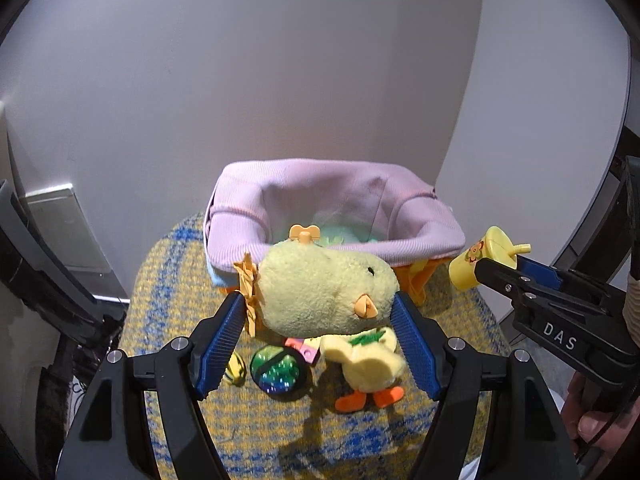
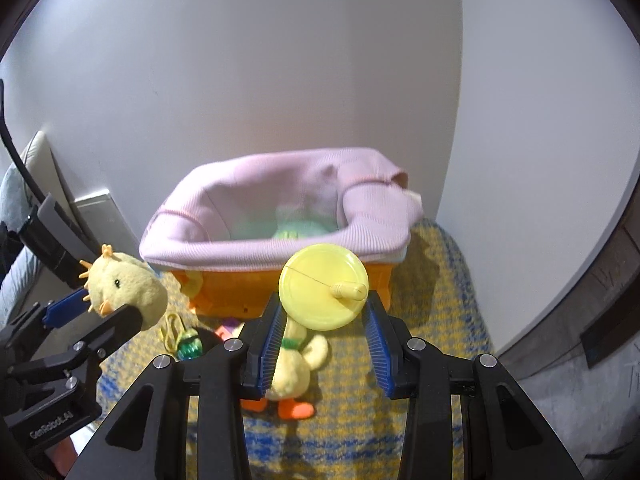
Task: Organize objects
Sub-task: 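Lift the chick and yellow cup with both tools over the basket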
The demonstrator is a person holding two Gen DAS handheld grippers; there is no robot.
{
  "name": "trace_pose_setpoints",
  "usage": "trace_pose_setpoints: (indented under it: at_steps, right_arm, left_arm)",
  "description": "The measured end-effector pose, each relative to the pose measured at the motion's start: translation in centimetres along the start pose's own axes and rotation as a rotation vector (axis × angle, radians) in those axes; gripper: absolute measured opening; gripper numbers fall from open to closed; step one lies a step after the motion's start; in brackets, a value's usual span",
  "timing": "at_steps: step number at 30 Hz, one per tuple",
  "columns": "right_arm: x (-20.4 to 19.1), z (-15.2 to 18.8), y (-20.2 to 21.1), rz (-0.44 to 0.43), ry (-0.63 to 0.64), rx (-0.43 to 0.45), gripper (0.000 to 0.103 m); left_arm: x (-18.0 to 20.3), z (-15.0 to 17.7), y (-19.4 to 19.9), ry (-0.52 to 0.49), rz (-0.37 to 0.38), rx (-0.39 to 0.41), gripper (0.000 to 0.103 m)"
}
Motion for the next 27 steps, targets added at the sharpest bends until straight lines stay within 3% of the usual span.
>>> trace_pose_setpoints:
  at_steps: [13, 27]
  right_arm:
    - [-0.7, -5.3, 1.1, -0.011, 0.022, 0.074, 0.039]
    - [-1.3, -9.4, -1.8, -0.023, 0.027, 0.071, 0.039]
  left_arm:
    - [-0.2, -5.6, -1.2, -0.021, 0.007, 0.016, 0.074]
    - [-0.8, -9.6, -5.1, -0.026, 0.011, -0.032, 0.074]
Point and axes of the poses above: each gripper's, at about its wrist camera, not at the fingertips, and y roughly against the way its jaws point, x to its right, z to its underside, the point moved 1 cm from there along -y, roughly the way its jaws point, and after that the axes turned 7 degrees about -x, right-handed, at the moved point
